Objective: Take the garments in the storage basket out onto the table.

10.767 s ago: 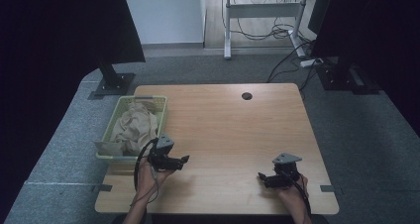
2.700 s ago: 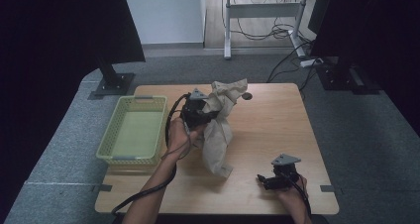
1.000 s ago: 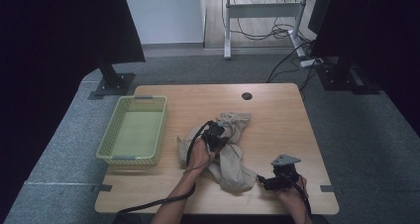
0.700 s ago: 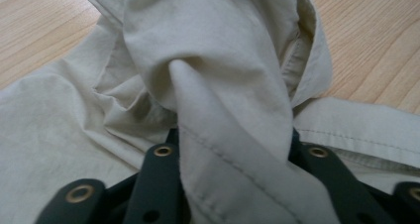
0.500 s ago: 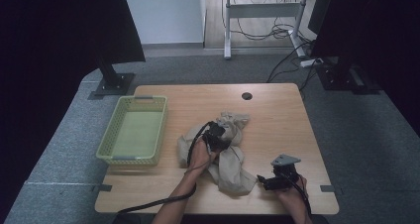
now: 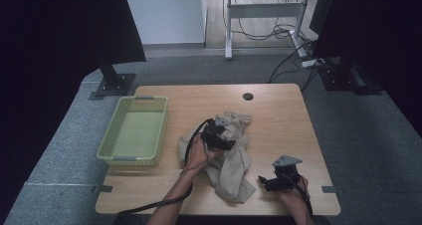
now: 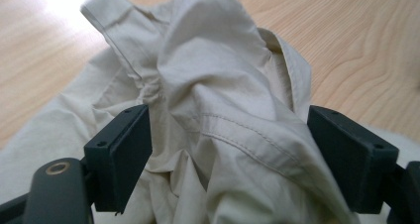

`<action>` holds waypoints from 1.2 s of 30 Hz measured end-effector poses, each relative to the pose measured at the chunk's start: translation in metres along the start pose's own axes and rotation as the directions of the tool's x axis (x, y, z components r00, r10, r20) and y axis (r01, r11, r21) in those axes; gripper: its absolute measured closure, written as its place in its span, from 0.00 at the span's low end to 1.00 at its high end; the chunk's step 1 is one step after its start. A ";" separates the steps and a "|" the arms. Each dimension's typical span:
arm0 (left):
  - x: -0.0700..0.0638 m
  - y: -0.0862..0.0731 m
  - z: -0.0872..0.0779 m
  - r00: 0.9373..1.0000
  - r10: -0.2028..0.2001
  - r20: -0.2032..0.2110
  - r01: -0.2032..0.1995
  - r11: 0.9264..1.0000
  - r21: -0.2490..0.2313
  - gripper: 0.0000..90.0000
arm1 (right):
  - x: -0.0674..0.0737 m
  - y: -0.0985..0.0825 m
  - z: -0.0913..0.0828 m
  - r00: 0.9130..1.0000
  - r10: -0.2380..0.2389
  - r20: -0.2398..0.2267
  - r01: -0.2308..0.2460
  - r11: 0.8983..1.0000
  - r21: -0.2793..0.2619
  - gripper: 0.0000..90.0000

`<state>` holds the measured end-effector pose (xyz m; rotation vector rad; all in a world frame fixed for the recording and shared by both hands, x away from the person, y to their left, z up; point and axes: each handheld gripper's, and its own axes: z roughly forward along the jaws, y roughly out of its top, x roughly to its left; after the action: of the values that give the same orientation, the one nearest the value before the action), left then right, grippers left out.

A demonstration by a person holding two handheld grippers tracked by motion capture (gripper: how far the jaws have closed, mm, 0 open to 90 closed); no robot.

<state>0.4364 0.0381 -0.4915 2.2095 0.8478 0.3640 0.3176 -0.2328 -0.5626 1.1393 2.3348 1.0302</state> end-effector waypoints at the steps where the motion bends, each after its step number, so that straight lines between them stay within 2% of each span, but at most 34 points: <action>1: 0.000 0.001 -0.004 1.000 0.005 0.000 -0.005 1.000 -0.006 0.21 | 0.000 0.000 0.000 1.000 0.000 0.000 0.000 1.000 0.000 0.08; 10: 0.003 0.002 -0.034 1.000 0.012 0.008 -0.011 0.998 -0.058 0.21 | 0.000 0.000 0.000 1.000 0.002 0.001 -0.002 1.000 -0.001 0.08; 22: 0.009 -0.004 -0.068 1.000 0.025 -0.002 -0.025 0.996 -0.089 0.19 | 0.000 0.000 0.000 1.000 0.002 0.004 -0.002 1.000 0.000 0.08; 28: 0.012 -0.014 -0.083 1.000 0.016 -0.007 -0.016 0.995 -0.099 0.19 | 0.000 0.000 0.000 1.000 0.002 0.005 -0.002 1.000 0.000 0.08; 36: 0.017 -0.030 -0.096 1.000 0.010 -0.021 -0.012 0.995 -0.099 0.18 | 0.001 0.000 0.000 1.000 0.005 0.005 -0.005 1.000 -0.001 0.08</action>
<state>0.3888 0.1167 -0.4463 2.1226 0.8117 0.4253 0.3173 -0.2324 -0.5626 1.1463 2.3284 1.0282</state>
